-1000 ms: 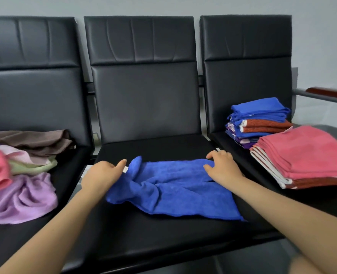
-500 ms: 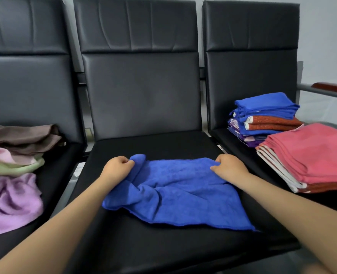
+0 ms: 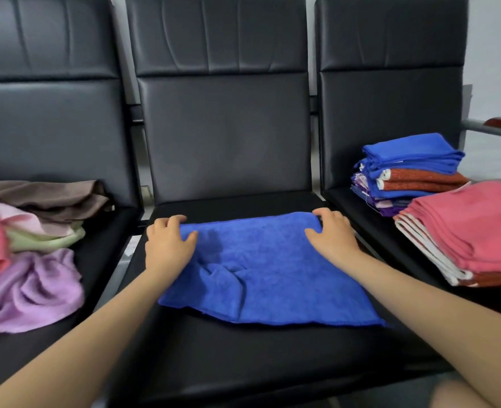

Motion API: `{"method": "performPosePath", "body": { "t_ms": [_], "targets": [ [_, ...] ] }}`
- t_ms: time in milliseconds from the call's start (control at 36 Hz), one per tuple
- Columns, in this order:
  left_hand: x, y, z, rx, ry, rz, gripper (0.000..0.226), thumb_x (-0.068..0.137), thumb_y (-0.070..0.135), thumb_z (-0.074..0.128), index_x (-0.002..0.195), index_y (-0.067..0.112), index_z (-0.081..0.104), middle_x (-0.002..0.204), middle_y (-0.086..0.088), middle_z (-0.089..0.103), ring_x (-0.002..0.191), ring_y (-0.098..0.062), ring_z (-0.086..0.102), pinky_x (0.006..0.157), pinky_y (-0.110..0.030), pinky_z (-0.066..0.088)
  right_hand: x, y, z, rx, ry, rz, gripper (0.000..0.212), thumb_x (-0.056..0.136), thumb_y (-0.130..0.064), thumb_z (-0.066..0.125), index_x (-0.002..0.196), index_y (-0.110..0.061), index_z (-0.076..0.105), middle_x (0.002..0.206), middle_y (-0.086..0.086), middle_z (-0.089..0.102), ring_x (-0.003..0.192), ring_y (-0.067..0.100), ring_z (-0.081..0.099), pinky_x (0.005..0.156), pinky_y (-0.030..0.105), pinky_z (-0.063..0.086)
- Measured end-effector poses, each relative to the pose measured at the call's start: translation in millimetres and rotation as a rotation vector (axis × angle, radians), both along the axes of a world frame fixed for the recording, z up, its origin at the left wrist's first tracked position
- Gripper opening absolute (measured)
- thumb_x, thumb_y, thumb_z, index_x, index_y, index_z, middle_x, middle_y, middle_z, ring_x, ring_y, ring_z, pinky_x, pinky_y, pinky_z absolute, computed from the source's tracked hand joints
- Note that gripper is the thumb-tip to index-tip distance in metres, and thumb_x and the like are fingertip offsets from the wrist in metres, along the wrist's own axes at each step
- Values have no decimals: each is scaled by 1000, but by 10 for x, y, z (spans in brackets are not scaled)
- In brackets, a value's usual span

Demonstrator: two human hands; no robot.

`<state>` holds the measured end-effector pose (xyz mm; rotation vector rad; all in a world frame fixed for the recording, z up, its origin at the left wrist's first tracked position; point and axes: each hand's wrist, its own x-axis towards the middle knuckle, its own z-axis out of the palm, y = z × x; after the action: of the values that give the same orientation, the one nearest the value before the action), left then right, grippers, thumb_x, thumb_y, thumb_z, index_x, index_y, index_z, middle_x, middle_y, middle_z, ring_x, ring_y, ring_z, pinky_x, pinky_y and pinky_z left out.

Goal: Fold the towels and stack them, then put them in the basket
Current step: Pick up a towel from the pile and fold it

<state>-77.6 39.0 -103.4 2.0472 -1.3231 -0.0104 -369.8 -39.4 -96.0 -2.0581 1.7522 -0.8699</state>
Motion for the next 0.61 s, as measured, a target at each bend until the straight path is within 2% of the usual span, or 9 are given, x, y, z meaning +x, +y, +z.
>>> {"method": "performPosePath", "body": {
  "t_ms": [83, 111, 167, 250, 333, 417, 500, 556, 611],
  "targets": [
    [-113, 90, 1, -85, -66, -213, 7, 89, 25, 61, 95, 25, 64, 101, -2, 59, 103, -24, 53, 88, -36, 43, 16, 166, 73, -104, -5, 169, 16, 90, -22, 59, 106, -21, 60, 102, -3, 57, 102, 18, 53, 86, 32, 44],
    [-170, 143, 11, -89, -98, -283, 5, 88, 25, 61, 85, 29, 61, 92, 2, 59, 93, -20, 55, 83, -34, 45, 18, 243, 99, -98, -5, 227, 7, 89, -24, 61, 95, -24, 59, 92, -8, 57, 89, 13, 55, 84, 35, 47],
    [-274, 256, 10, -53, -171, -399, 14, 89, 28, 61, 76, 30, 56, 82, 8, 56, 79, -12, 52, 75, -31, 44, 28, 417, 137, -50, 34, 356, 10, 88, -30, 65, 82, -28, 57, 77, -11, 57, 68, 2, 52, 76, 34, 50],
    [-385, 434, -8, -31, -250, -571, 24, 89, 37, 59, 71, 21, 57, 74, 8, 53, 72, -9, 51, 69, -27, 40, 21, 703, 154, 76, 31, 553, 19, 84, -36, 72, 76, -27, 58, 65, -14, 55, 57, 1, 46, 62, 21, 44],
    [-442, 626, 18, 11, -311, -663, 37, 84, 54, 49, 74, 21, 62, 74, 12, 51, 77, -7, 49, 66, -16, 35, -44, 930, 150, 158, 55, 685, 22, 78, -39, 77, 79, -24, 61, 62, -17, 54, 59, 3, 44, 60, 20, 41],
    [-473, 815, 43, 101, -337, -759, 52, 75, 69, 35, 84, 29, 65, 83, 18, 55, 88, 1, 47, 76, -12, 37, -104, 1083, 121, 128, 302, 772, 24, 79, -42, 76, 93, -28, 63, 84, -11, 55, 74, 7, 50, 73, 23, 45],
    [-466, 960, 2, 149, -384, -818, 56, 70, 73, 36, 95, 30, 64, 91, 30, 48, 92, 12, 38, 75, -4, 32, -136, 1142, 67, 51, 406, 781, 19, 85, -40, 69, 101, -31, 62, 94, -11, 53, 85, 8, 51, 80, 24, 44],
    [-462, 1016, -30, 124, -424, -792, 58, 71, 70, 34, 100, 29, 63, 96, 27, 48, 92, 9, 35, 72, -4, 29, -142, 1163, 61, -21, 435, 786, 10, 90, -34, 64, 99, -29, 63, 95, -13, 53, 86, 3, 48, 81, 24, 43],
    [-466, 1041, -69, 87, -449, -763, 55, 76, 62, 31, 98, 24, 64, 99, 18, 55, 94, 0, 44, 75, -7, 29, -135, 1174, 51, -84, 482, 788, 7, 93, -28, 57, 98, -24, 60, 97, -10, 54, 91, 6, 47, 82, 27, 42]
  ]
}}
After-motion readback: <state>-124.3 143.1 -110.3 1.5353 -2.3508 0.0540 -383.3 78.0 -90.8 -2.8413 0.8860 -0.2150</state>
